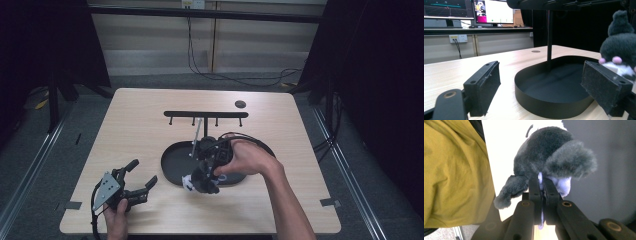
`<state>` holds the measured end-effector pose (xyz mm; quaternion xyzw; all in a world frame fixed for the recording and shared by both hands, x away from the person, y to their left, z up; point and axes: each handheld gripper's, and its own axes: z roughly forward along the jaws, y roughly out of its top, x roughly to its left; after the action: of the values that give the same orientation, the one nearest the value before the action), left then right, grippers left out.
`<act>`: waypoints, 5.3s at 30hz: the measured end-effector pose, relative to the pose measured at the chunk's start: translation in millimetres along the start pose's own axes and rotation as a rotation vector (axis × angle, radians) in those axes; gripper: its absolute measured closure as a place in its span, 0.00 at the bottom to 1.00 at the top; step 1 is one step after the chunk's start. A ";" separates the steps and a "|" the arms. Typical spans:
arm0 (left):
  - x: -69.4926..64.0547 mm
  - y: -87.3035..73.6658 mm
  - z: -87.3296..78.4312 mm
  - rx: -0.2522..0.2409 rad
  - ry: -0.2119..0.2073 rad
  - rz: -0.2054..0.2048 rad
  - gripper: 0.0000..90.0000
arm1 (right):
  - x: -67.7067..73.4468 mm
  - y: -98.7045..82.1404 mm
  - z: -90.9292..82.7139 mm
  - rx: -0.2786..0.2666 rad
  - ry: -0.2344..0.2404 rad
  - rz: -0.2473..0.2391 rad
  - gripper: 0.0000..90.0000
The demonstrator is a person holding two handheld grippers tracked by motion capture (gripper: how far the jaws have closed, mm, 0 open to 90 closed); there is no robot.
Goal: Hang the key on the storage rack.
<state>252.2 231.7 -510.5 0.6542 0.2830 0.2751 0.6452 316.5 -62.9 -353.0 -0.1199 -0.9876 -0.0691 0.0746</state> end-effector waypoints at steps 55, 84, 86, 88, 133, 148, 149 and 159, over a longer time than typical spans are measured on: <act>-0.2 -0.1 0.3 -0.004 0.001 -0.002 0.17 | -69.7 50.0 -43.7 0.116 -0.087 -0.014 0.97; -0.1 -0.1 0.3 -0.005 -0.001 -0.003 0.17 | -106.9 56.6 -59.0 0.133 -0.113 0.032 0.97; -0.2 -0.1 0.4 -0.006 0.000 -0.004 0.17 | -109.8 56.5 -59.0 0.117 -0.107 0.026 0.97; -0.2 -0.2 0.5 -0.008 0.001 -0.004 0.17 | -109.8 56.8 -59.0 0.118 -0.106 0.030 0.97; -0.1 -0.1 0.4 -0.006 0.002 -0.001 0.17 | -105.1 33.5 -73.1 -0.065 -0.105 0.076 0.61; 0.3 -0.1 0.0 -0.001 0.000 0.004 0.17 | -71.3 7.5 -76.2 -0.268 -0.148 0.142 0.37; 0.3 -0.1 0.0 -0.001 0.000 0.005 0.17 | -68.6 4.4 -75.8 -0.293 -0.152 0.134 0.37; 0.3 0.1 -0.2 0.003 0.000 0.004 0.17 | -45.0 -11.8 -66.8 -0.410 -0.122 0.140 0.29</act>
<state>252.2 232.1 -510.4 0.6556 0.2820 0.2758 0.6438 365.6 -94.7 -296.3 -0.2046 -0.9448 -0.2557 -0.0068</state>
